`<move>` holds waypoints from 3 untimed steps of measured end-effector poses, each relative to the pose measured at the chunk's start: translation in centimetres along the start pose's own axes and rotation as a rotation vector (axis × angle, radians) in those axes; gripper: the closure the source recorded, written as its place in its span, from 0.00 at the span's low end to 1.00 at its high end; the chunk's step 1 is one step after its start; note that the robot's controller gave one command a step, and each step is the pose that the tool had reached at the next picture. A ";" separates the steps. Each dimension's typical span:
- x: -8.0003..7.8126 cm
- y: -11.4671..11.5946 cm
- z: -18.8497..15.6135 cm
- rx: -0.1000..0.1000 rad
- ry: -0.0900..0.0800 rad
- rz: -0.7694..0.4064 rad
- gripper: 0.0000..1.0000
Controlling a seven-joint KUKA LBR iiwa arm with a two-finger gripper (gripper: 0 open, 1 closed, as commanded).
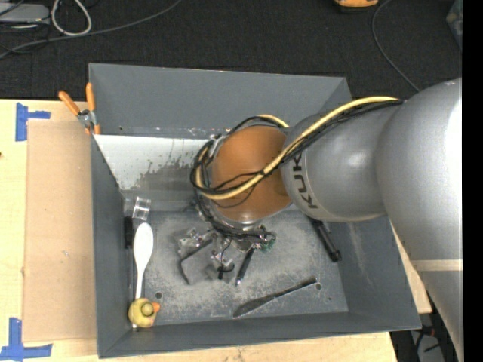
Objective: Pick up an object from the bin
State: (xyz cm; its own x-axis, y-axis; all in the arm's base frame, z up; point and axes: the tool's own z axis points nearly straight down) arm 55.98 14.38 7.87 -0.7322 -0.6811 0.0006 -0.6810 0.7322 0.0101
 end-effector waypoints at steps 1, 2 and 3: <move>0.0 0.0 -0.5 -0.001 0.001 0.001 1.00; 0.1 0.2 -4.0 -0.005 0.006 0.003 1.00; 0.1 0.3 -6.1 -0.004 0.004 0.004 1.00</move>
Offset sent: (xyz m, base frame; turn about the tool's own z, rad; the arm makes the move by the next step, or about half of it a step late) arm -0.0005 0.0000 0.0680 0.0008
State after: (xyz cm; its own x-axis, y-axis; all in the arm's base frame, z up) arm 55.79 14.51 13.97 -0.7352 -0.6778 0.0043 -0.6777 0.7352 0.0138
